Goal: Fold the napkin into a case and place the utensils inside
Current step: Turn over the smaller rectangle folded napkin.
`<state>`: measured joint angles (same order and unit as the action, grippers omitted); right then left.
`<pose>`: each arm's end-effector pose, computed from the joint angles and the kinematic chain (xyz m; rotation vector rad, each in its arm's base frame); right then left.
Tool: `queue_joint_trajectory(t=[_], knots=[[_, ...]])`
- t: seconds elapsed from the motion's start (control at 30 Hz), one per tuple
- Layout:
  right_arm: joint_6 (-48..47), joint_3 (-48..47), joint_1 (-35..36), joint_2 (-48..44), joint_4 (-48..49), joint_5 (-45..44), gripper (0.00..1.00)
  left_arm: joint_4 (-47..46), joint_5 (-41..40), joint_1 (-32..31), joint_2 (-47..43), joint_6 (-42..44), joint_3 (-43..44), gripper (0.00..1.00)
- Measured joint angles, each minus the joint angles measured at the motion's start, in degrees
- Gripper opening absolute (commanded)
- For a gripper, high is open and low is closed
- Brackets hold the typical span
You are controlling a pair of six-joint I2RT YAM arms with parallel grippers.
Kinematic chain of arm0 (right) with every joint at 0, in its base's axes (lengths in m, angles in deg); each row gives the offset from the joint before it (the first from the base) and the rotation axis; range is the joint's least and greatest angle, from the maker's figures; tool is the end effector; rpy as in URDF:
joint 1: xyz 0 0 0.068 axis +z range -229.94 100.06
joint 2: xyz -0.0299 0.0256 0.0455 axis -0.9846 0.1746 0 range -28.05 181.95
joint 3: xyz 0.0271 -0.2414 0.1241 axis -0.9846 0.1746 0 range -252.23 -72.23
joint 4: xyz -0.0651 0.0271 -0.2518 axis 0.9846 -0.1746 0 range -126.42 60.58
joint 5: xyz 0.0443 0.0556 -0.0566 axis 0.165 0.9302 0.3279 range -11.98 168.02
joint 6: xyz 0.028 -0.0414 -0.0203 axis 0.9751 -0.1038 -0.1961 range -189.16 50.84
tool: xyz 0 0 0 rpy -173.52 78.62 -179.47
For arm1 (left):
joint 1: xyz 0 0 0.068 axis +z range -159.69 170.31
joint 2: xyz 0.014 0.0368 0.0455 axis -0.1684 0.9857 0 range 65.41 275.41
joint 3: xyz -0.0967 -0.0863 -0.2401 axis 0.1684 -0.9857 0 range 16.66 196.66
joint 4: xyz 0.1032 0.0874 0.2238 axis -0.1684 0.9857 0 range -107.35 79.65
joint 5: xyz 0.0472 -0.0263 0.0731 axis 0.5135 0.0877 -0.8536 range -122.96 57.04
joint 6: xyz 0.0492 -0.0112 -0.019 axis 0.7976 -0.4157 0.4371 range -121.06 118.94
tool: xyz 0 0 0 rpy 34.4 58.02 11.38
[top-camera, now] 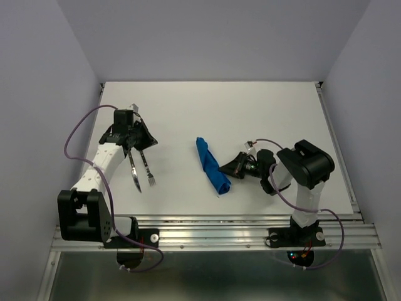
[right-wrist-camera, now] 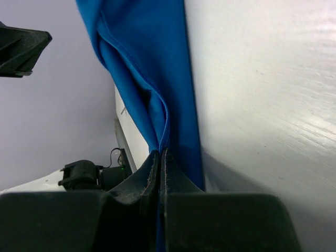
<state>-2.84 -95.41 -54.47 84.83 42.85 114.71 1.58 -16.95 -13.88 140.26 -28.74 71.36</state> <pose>0.2451 0.1403 0.0812 0.2573 2.1757 1.6136 0.2842 -0.0306 0.2720 -0.3159 2.2721 -0.6087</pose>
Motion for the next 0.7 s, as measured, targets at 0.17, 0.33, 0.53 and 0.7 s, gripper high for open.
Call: queue_joint_trajectory(t=[0.17,0.33,0.53,0.7], knots=[[-3.7,0.4,0.0,-4.6,-2.8,-2.4,0.01,-0.3,0.0,-1.1,1.2,0.0,0.0,0.00],[-5.4,0.4,0.0,-5.0,-5.1,-3.1,0.01,-1.6,-0.2,-7.9,5.9,-0.9,1.0,0.00],[-6.3,0.1,0.0,-4.8,-6.3,-2.9,0.01,-5.0,0.9,-17.5,18.1,-3.0,7.2,0.00],[-6.5,0.0,0.0,-4.8,-6.3,-2.6,0.01,-6.6,1.1,-20.2,26.5,-4.4,13.4,0.00]])
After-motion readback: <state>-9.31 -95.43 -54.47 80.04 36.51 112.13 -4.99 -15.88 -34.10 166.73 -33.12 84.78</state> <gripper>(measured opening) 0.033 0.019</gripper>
